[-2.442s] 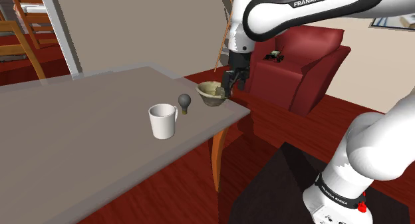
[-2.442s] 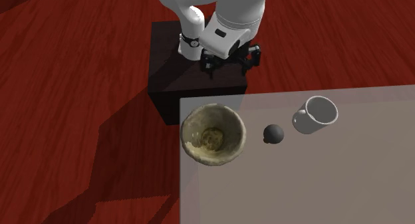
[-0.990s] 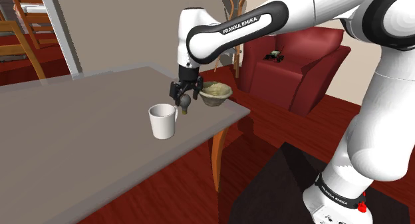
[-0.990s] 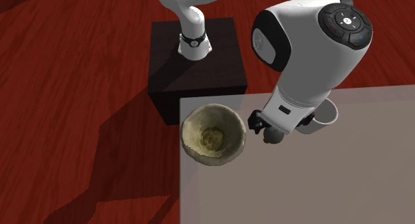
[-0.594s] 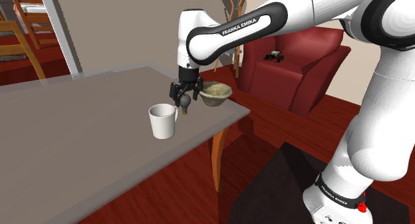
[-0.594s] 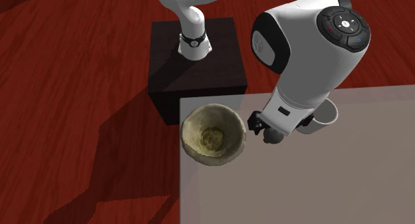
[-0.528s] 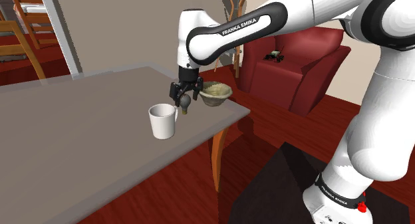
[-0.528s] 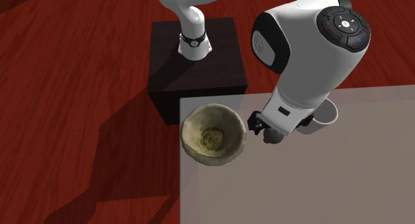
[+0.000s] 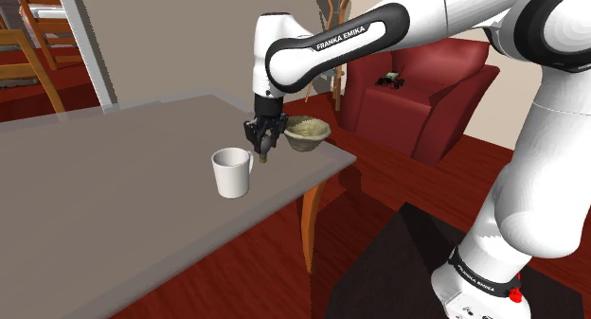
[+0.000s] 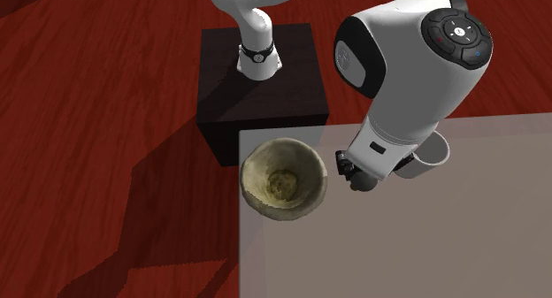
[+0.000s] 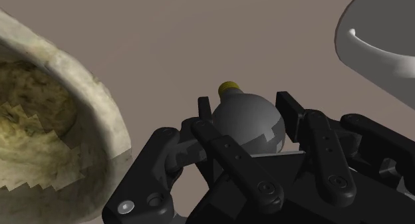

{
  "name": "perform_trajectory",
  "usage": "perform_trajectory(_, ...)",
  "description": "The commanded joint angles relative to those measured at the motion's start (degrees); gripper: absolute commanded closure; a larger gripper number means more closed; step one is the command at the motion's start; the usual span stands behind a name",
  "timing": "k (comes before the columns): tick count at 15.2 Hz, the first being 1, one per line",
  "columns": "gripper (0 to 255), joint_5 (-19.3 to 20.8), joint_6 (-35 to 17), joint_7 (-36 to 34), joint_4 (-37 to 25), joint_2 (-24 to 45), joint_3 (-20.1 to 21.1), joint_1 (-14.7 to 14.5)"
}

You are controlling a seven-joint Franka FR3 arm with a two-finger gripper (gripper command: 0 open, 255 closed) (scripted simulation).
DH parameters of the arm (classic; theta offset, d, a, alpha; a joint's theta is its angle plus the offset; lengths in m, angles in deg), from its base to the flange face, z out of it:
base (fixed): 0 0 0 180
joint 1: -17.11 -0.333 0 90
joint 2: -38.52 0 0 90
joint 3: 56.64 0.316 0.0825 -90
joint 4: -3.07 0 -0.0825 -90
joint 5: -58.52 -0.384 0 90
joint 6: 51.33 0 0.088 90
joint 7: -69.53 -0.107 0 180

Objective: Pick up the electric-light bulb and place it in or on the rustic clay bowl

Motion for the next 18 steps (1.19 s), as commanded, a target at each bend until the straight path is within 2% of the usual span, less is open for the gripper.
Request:
perform_trajectory(1, 255, -0.01, -0.01, 0.0, 0.02, 0.01, 0.02, -0.01)
perform_trajectory(18, 255, -0.76, 11.77, 0.51, -9.49, -2.33, 0.12, 0.06)
